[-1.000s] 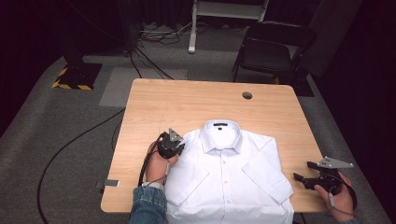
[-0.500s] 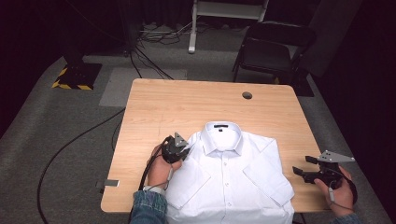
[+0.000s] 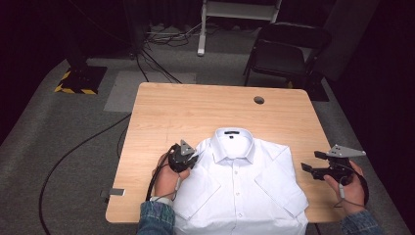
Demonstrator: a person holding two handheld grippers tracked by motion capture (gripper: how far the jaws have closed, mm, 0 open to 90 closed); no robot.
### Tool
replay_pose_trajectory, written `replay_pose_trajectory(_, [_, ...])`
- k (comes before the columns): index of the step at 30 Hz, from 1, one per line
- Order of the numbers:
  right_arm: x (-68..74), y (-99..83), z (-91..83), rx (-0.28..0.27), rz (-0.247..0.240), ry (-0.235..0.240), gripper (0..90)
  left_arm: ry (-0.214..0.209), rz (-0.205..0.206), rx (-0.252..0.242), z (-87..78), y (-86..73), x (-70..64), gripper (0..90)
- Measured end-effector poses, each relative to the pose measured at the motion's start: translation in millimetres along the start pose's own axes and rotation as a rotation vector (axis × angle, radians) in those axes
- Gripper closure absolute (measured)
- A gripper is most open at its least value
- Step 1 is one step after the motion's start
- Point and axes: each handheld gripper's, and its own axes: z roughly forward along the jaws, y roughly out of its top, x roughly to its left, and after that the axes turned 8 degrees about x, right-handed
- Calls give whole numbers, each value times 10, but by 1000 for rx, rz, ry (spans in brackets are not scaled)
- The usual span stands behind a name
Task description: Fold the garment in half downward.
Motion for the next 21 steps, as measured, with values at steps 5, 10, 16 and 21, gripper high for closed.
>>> replay_pose_trajectory(5, [38,150,64,3,-29,-1,202,6,0,0,0,-1,-2,796])
replay_pose_trajectory(10, [35,231,116,3,-35,-10,202,17,7,0,0,-1,-10,795])
replay_pose_trajectory(16, [19,307,164,-7,-32,-13,202,25,6,-2,0,-3,-20,795])
replay_pose_trajectory(21, [31,365,226,-15,-28,-10,202,37,-14,0,-11,-13,-8,795])
